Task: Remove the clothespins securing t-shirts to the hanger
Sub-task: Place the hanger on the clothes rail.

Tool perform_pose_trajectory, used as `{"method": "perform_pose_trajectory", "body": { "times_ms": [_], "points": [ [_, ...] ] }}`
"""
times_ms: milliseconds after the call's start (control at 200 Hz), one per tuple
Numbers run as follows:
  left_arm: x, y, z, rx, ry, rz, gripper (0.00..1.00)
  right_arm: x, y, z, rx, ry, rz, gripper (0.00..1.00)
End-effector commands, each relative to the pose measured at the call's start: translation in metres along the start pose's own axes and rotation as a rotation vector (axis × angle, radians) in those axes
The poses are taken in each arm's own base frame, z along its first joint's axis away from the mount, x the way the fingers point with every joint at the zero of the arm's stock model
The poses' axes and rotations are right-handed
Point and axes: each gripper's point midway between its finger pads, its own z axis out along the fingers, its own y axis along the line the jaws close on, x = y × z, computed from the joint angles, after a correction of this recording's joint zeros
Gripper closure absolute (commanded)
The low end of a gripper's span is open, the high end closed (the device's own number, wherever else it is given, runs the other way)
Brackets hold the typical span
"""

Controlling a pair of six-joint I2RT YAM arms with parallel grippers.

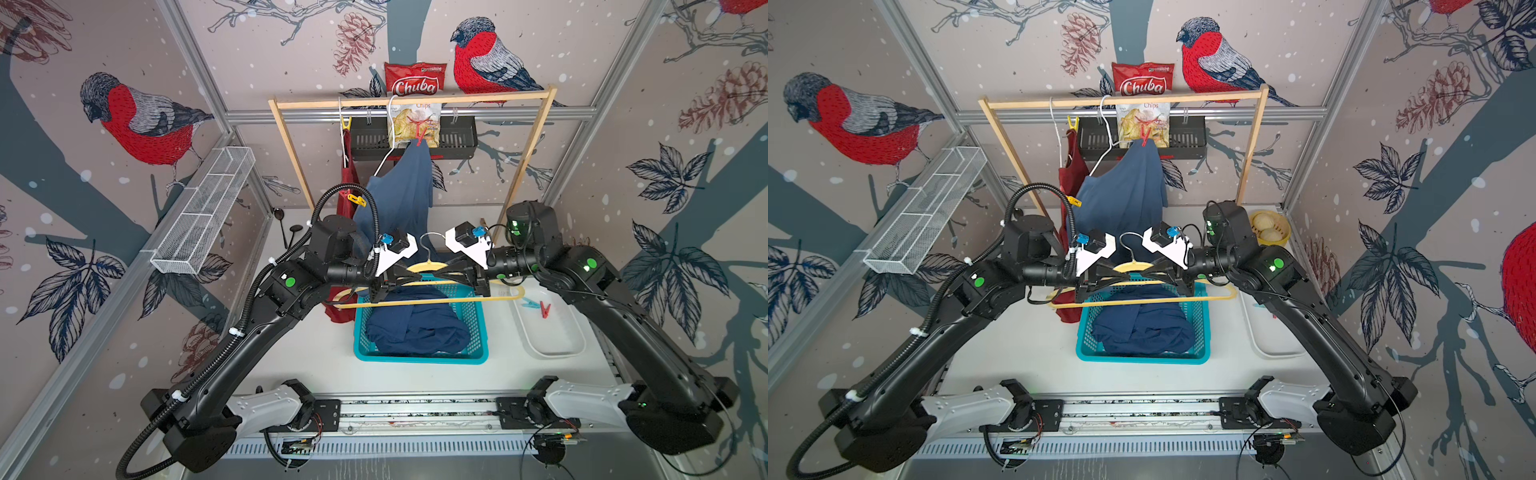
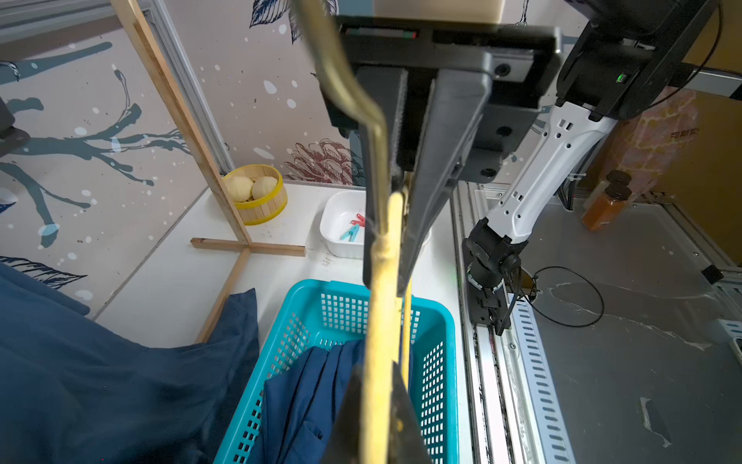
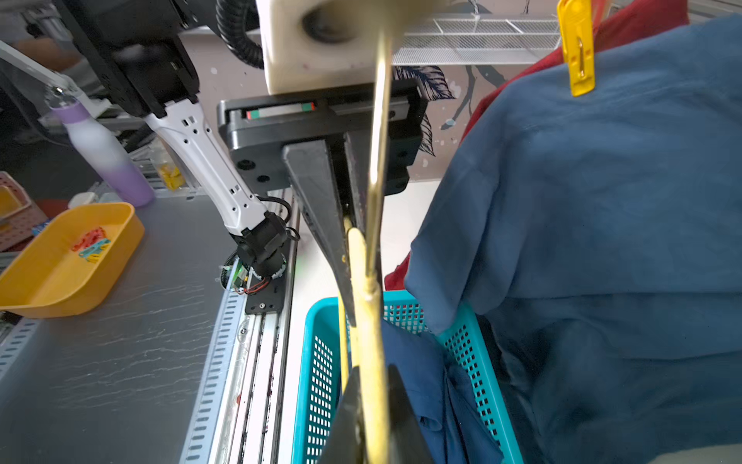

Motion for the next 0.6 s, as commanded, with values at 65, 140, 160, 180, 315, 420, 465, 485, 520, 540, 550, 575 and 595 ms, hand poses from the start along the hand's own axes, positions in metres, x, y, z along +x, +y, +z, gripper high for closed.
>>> {"method": "perform_pose_trajectory", "body": {
  "times_ms": [65, 140, 160, 180, 315, 420, 465, 485, 520, 540, 550, 575, 595],
  "points": [
    [-0.004, 0.005, -0.035, -0.050, -0.044, 0.058, 0.53, -0.014, -0.001, -0.024, 0.007, -0.076, -0.024, 1.00],
    [0.006, 0.012, -0.048, -0.104, -0.036, 0.076, 0.52, -0.011, 0.000, -0.028, 0.011, -0.064, -0.019, 1.00],
    [0.010, 0.012, -0.050, -0.110, -0.032, 0.088, 0.52, -0.010, 0.000, -0.029, 0.013, -0.060, -0.018, 1.00],
    [0.015, 0.012, -0.051, -0.110, -0.024, 0.091, 0.52, -0.009, 0.001, -0.029, 0.013, -0.057, -0.015, 1.00],
    [0.037, 0.018, -0.055, -0.129, 0.037, 0.081, 0.52, -0.009, 0.006, -0.032, 0.000, -0.059, -0.006, 1.00],
    [0.042, 0.022, -0.055, -0.155, 0.056, 0.088, 0.53, -0.008, 0.010, -0.032, -0.013, -0.052, 0.004, 1.00],
    [0.044, 0.024, -0.055, -0.165, 0.065, 0.092, 0.53, -0.007, 0.012, -0.033, -0.024, -0.054, 0.010, 1.00],
    [0.045, 0.024, -0.055, -0.167, 0.072, 0.092, 0.53, -0.007, 0.013, -0.033, -0.029, -0.055, 0.013, 1.00],
    [0.048, 0.025, -0.054, -0.168, 0.084, 0.094, 0.54, -0.006, 0.015, -0.032, -0.040, -0.053, 0.026, 1.00],
    [0.050, 0.025, -0.054, -0.167, 0.091, 0.094, 0.55, -0.005, 0.016, -0.032, -0.049, -0.050, 0.030, 1.00],
    [0.051, 0.025, -0.054, -0.165, 0.095, 0.094, 0.55, -0.005, 0.017, -0.032, -0.053, -0.048, 0.033, 1.00],
    [0.055, 0.025, -0.053, -0.160, 0.106, 0.087, 0.55, -0.003, 0.019, -0.031, -0.062, -0.045, 0.040, 1.00],
    [0.056, 0.025, -0.052, -0.156, 0.110, 0.084, 0.56, -0.003, 0.019, -0.031, -0.064, -0.043, 0.044, 1.00]
  ]
}}
